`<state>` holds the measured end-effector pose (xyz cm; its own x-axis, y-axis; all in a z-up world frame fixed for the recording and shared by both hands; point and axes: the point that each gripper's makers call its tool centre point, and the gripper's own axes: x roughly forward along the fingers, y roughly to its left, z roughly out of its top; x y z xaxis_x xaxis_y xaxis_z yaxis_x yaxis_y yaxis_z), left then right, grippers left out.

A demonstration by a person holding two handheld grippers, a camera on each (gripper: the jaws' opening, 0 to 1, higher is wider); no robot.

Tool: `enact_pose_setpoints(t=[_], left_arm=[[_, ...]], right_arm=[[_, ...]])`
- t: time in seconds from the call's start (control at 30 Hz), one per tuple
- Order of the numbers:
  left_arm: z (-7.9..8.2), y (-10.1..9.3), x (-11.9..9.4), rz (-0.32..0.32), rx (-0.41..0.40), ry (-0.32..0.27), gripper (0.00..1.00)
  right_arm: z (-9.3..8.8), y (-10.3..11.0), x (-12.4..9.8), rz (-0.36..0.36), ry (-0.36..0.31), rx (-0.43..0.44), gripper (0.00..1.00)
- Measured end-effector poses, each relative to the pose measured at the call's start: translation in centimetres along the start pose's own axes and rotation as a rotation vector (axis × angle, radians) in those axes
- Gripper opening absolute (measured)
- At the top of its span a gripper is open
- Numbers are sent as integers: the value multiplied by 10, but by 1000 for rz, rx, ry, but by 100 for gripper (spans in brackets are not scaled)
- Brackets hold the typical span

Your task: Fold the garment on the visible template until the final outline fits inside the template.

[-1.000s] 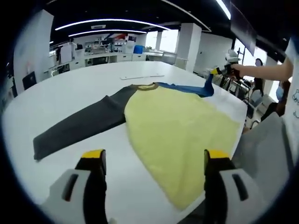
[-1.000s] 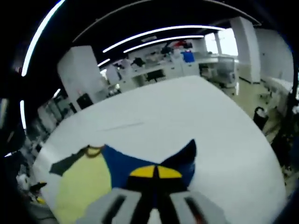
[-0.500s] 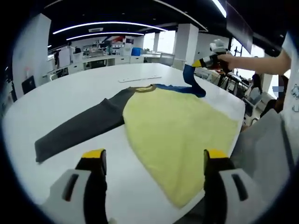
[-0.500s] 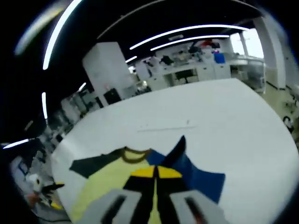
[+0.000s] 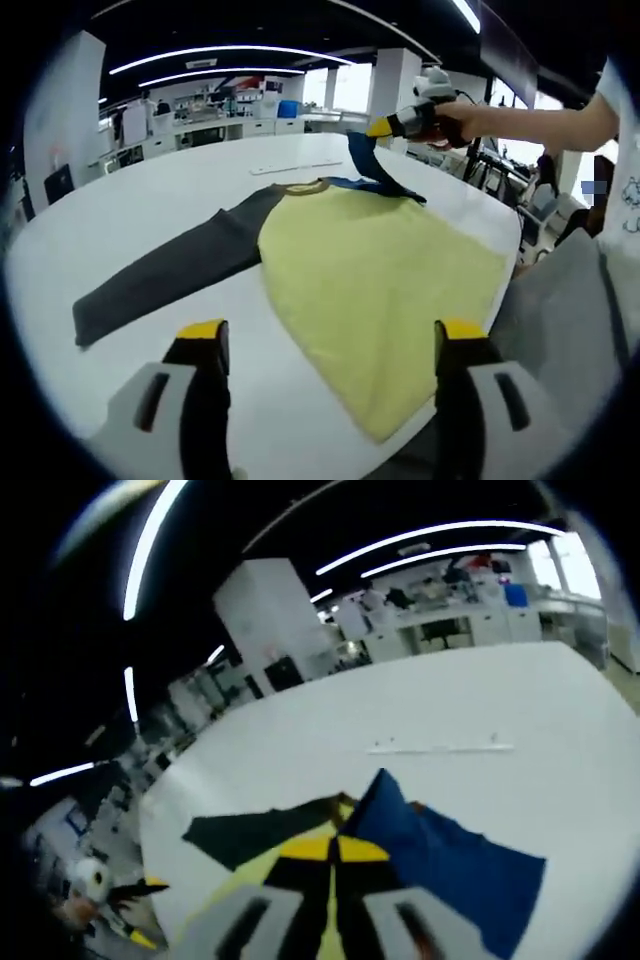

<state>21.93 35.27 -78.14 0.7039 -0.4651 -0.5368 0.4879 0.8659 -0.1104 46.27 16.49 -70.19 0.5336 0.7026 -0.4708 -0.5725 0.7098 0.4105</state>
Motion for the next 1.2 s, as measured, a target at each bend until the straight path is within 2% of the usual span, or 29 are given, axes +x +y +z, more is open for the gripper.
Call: enact_pose_setpoints(t=[0.37,0.57,0.77,0.93,1.2], left_arm=[[-7,-1,-1,-6,-8,14,81],[-10,-1,-1,-7,-9,21,81],[-11,0,-2,0,-16,23,80],[-12,1,-1,7,-20,28,79],[-12,2,-1,14,-23,29,79]], right_arm=[[1,66,48,122,1,-19,0],[-14,87,72,150,34,-27,0],[-43,90,93,151,101,-40,0],[-67,82,111,135,166,-67,0],[-89,90,121,143,212,-58,0]])
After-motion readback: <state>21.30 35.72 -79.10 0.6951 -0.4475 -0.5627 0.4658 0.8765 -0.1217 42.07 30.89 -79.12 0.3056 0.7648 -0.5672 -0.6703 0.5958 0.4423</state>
